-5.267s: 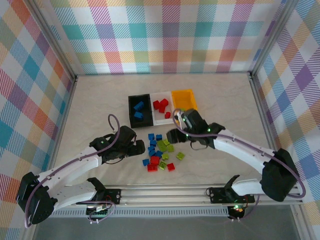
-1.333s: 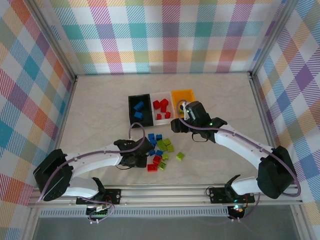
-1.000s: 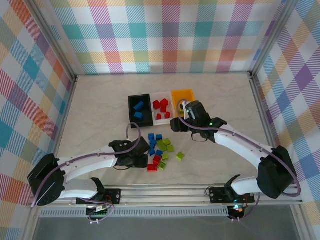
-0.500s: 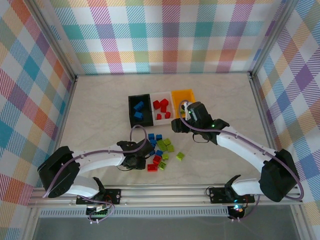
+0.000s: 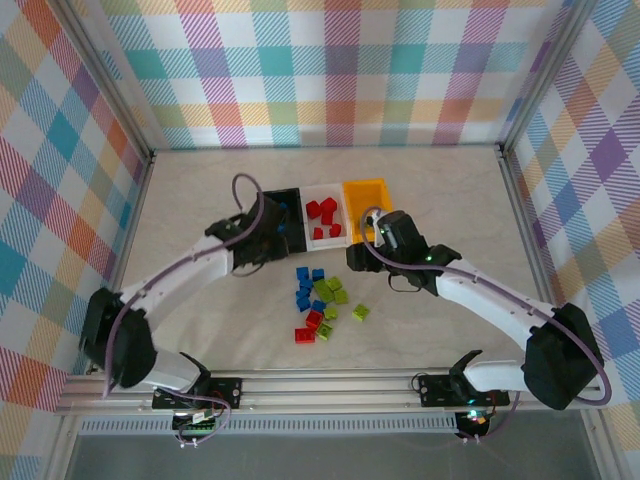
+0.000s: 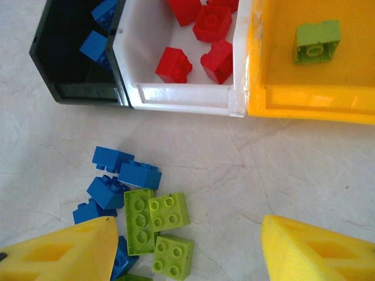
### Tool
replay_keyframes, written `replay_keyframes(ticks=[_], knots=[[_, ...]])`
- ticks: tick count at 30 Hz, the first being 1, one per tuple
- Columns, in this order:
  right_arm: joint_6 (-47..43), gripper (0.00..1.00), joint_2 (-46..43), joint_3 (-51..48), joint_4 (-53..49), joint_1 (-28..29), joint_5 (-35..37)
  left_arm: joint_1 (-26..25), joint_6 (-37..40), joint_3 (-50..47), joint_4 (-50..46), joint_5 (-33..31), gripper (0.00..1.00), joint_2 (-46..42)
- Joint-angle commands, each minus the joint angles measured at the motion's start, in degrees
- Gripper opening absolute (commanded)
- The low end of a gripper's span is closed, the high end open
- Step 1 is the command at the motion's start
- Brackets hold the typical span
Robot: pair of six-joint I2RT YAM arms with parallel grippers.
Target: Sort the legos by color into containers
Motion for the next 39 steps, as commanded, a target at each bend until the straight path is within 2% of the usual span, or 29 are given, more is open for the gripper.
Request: replay_keyframes(ticks=[1,5,10,12,16,19,25,33,39], knots=[[1.4,0.66,-1.7,-1.2,0.3,-0.1,0.2,2.7,4.3,7.4,-0.8,-2.6,0.26,8.8],[1.5,0.66,-2.5,-1.5,-0.5,-0.1,0.2,4.7,5.8,17.8,-3.6,-5.1,0.24,19.2],[1.7,0.67,-3.3,-1.9,-1.2,-0.1,-0.1,6.1,6.1,25.9,-6.6,-6.8,0.25,27.6],[1.8,0.67,-3.6,-2.1,-1.5,-0.1,-0.8,6.5,6.1,28.0,-7.6,-6.8,0.32,29.7],[1.4,0.7,-4.1,-2.2,-2.6,-0.1,-2.6,6.6,6.4,30.6,-8.3,-4.0,0.61,30.5],[1.5,0.71,-4.4,-2.9,-3.9,0.0,-3.8,6.1,6.0,29.8,-7.2,-1.6,0.77,26.8],[2.8,0.71,-4.5,-6.9,-7.7,2.6,-4.7,2.7,4.8,24.3,-3.7,4.3,1.0,14.1],[4.3,0.71,1.4,-10.7,-7.1,9.5,-2.5,-5.2,0.4,2.8,4.1,7.3,1.0,-5.1],[4.0,0.7,8.2,-9.7,-4.8,12.1,1.1,-6.5,-5.5,-13.1,6.8,8.0,1.0,-17.2]])
